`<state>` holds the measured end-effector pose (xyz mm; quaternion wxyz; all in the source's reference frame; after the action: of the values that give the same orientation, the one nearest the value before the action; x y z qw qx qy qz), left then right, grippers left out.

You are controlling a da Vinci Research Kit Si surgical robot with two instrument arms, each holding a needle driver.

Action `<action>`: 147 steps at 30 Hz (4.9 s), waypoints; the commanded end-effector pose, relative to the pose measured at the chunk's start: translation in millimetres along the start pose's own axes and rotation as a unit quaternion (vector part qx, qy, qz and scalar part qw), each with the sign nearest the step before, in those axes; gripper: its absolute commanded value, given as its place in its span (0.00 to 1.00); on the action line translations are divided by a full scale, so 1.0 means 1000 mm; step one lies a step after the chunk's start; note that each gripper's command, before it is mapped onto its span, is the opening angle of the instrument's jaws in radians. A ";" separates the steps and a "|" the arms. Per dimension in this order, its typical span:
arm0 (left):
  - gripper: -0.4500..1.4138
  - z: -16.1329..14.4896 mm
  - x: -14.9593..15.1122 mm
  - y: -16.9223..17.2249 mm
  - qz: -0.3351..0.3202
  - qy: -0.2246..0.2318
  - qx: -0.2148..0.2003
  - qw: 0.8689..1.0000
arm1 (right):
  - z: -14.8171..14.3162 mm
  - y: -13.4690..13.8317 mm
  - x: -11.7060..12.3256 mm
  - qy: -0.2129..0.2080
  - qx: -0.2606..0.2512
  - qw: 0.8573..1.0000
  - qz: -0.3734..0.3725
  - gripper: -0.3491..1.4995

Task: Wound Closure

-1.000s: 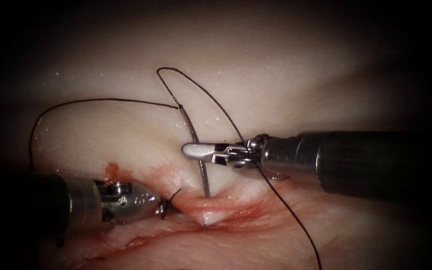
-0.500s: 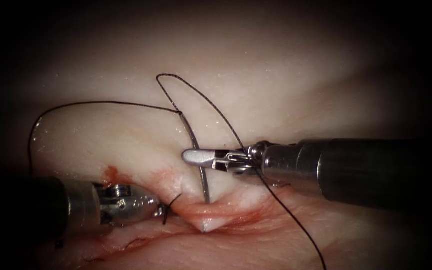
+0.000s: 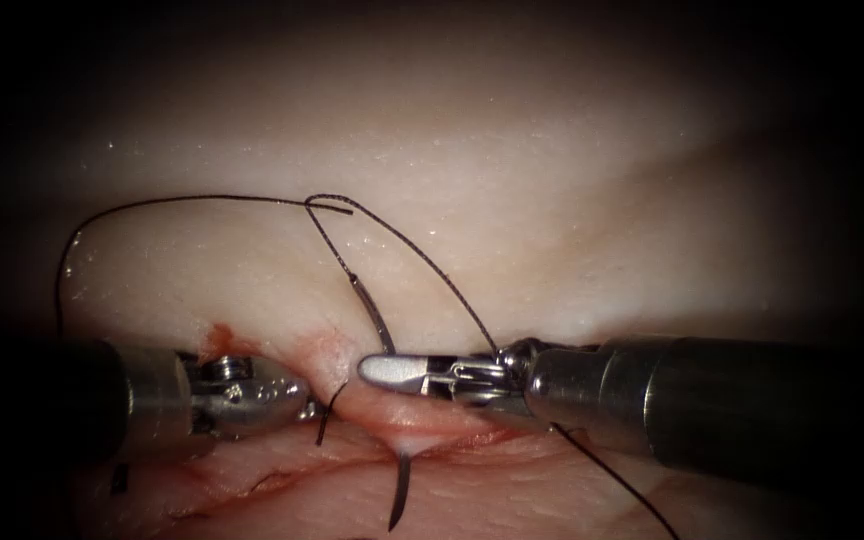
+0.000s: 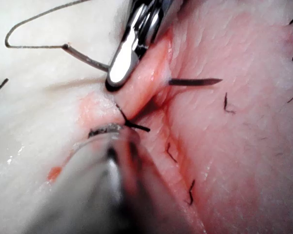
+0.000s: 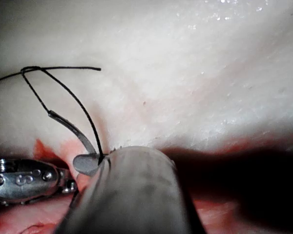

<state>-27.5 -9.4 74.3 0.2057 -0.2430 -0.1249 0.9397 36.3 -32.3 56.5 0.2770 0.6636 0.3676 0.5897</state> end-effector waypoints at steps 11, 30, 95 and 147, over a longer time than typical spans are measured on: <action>0.35 -0.0001 0.0016 0.0019 0.009 -0.001 -0.003 1.000 | 0.0010 -0.0002 0.0074 0.022 0.006 1.000 -0.021 0.00; 0.35 -0.0003 0.0037 0.0060 0.037 0.004 -0.010 0.999 | -0.0014 -0.0036 0.0136 0.209 0.008 0.910 -0.358 0.99; 0.35 0.0013 0.0020 0.0049 0.049 0.008 -0.009 0.999 | -0.0024 -0.0069 0.0210 -0.110 -0.253 0.746 -0.605 0.00; 0.63 0.0003 0.0026 0.0058 0.231 0.171 0.008 0.958 | -0.0183 -0.0054 0.0205 0.157 -0.039 0.854 -0.495 0.96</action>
<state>-31.0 -13.3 71.0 0.0040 -0.4195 -0.0193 0.9075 18.1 -13.6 66.1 0.4970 0.2821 0.6632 0.4833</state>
